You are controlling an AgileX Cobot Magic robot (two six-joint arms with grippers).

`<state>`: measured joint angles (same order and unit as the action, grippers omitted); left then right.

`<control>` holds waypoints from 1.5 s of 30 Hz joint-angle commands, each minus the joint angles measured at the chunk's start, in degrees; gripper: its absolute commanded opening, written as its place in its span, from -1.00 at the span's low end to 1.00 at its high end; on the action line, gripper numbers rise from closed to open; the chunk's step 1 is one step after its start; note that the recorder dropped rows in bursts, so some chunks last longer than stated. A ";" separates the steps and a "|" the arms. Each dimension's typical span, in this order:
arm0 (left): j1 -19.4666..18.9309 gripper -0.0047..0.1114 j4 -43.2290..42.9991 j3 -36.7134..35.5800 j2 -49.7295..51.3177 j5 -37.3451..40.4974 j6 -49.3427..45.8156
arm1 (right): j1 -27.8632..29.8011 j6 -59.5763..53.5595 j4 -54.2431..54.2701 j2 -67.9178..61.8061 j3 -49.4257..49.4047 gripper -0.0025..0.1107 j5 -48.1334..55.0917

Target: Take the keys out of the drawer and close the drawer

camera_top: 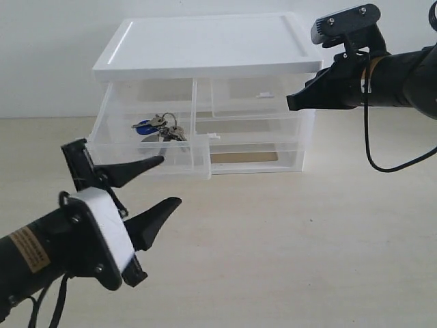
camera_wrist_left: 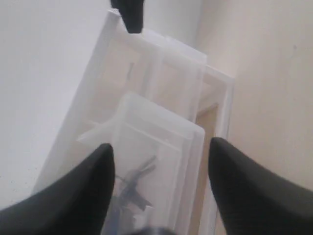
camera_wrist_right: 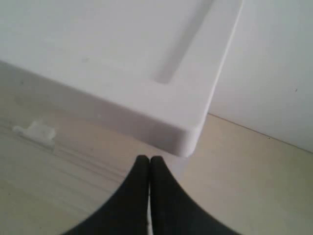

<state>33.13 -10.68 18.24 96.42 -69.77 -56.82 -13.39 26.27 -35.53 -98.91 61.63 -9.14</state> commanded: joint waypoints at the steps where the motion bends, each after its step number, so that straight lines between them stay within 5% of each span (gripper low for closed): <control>1: 0.24 -0.05 0.80 -1.87 -9.87 -0.19 18.06 | 0.73 0.29 0.92 -0.70 1.07 -0.96 -3.80; 3: 0.24 -0.23 6.21 -0.48 -15.38 -0.19 31.77 | 0.73 0.29 0.92 -0.70 1.07 -0.96 -3.67; 7: -0.72 -0.32 8.09 15.25 -24.83 45.61 38.33 | 0.73 0.29 0.92 -0.70 1.07 -0.96 -3.51; 13: -3.02 -0.08 10.28 41.57 -22.60 87.79 45.35 | 0.73 0.30 0.92 -0.70 1.07 -0.96 -3.24; 16: -4.83 -0.08 10.68 50.82 -17.24 99.65 47.02 | 0.73 0.44 0.92 -0.70 1.07 -0.96 -3.24; 23: -8.98 -0.08 18.43 61.73 -3.65 109.73 42.53 | 0.73 0.41 0.92 -0.70 1.07 -0.96 -3.48; 35: -11.94 -0.08 33.31 62.81 4.34 107.41 16.46 | 0.73 0.58 0.92 -0.70 1.07 -0.96 -3.62; 45: -11.94 -0.08 25.13 62.81 7.38 101.72 11.98 | 0.73 0.69 0.81 -0.70 1.07 -0.96 -3.62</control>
<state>21.37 16.55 80.54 103.50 34.18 -43.08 -13.39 26.75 -35.53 -98.91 61.63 -9.14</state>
